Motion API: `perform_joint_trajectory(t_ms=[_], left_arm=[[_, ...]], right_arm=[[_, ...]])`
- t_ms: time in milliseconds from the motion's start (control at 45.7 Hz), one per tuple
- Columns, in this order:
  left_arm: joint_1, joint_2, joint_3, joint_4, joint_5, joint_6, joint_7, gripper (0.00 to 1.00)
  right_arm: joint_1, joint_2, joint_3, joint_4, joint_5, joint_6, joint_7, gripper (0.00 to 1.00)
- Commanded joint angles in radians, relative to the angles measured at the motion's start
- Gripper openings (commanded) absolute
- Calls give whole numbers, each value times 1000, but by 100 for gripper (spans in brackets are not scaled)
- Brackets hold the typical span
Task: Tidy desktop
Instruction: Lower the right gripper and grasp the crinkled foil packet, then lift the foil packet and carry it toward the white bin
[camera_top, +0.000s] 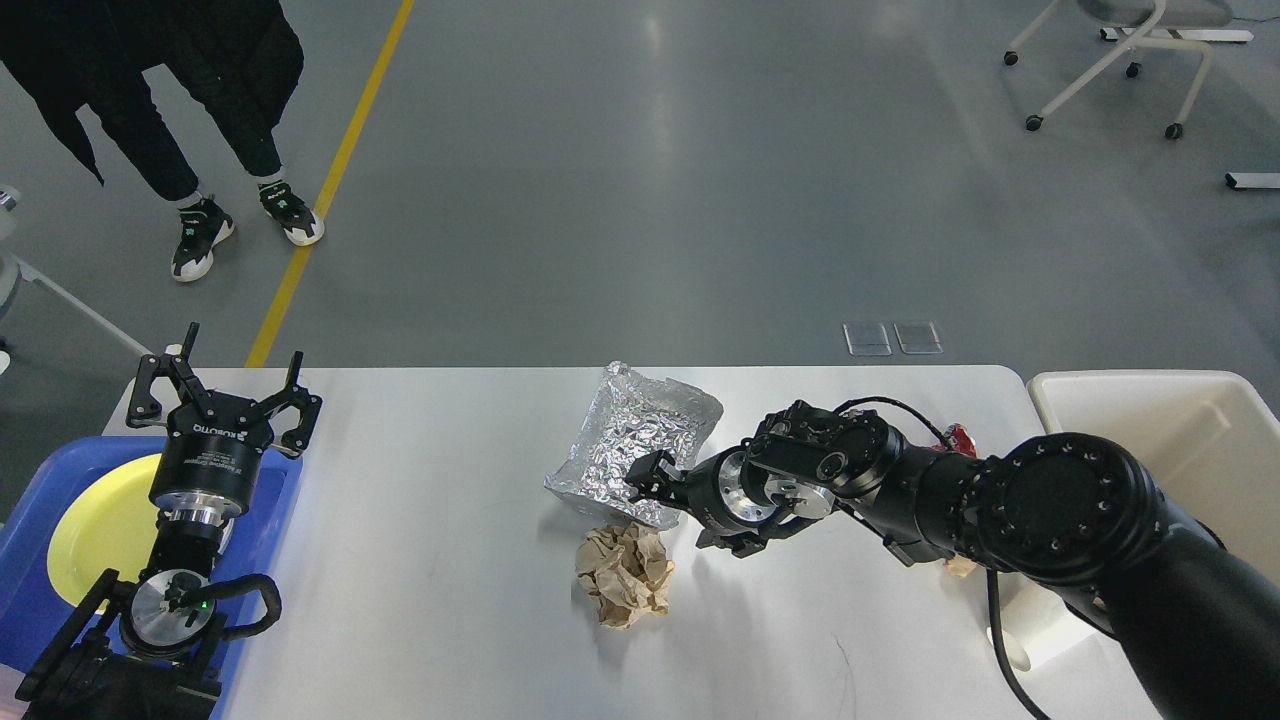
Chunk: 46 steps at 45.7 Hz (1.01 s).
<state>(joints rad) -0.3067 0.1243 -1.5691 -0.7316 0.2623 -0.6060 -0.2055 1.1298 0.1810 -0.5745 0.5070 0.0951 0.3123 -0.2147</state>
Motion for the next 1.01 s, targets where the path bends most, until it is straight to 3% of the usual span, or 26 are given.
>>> perform_joint_trajectory(t_ms=[0, 328, 569, 656, 984], left_arm=[[0, 0, 0, 0, 0, 0, 0, 96], [0, 0, 0, 0, 0, 2, -2, 96], [0, 0, 0, 0, 0, 2, 0, 96], [0, 0, 0, 0, 0, 2, -2, 96], [0, 0, 0, 0, 0, 2, 0, 96]], right_arm=[[-18, 0, 7, 2, 0, -21, 0, 93], [-58, -2, 39, -8, 2, -44, -2, 67], [-78, -2, 42, -8, 2, -107, -2, 25], [-78, -2, 61, -10, 5, -125, -5, 0], [-78, -2, 90, -13, 15, -188, -15, 0]])
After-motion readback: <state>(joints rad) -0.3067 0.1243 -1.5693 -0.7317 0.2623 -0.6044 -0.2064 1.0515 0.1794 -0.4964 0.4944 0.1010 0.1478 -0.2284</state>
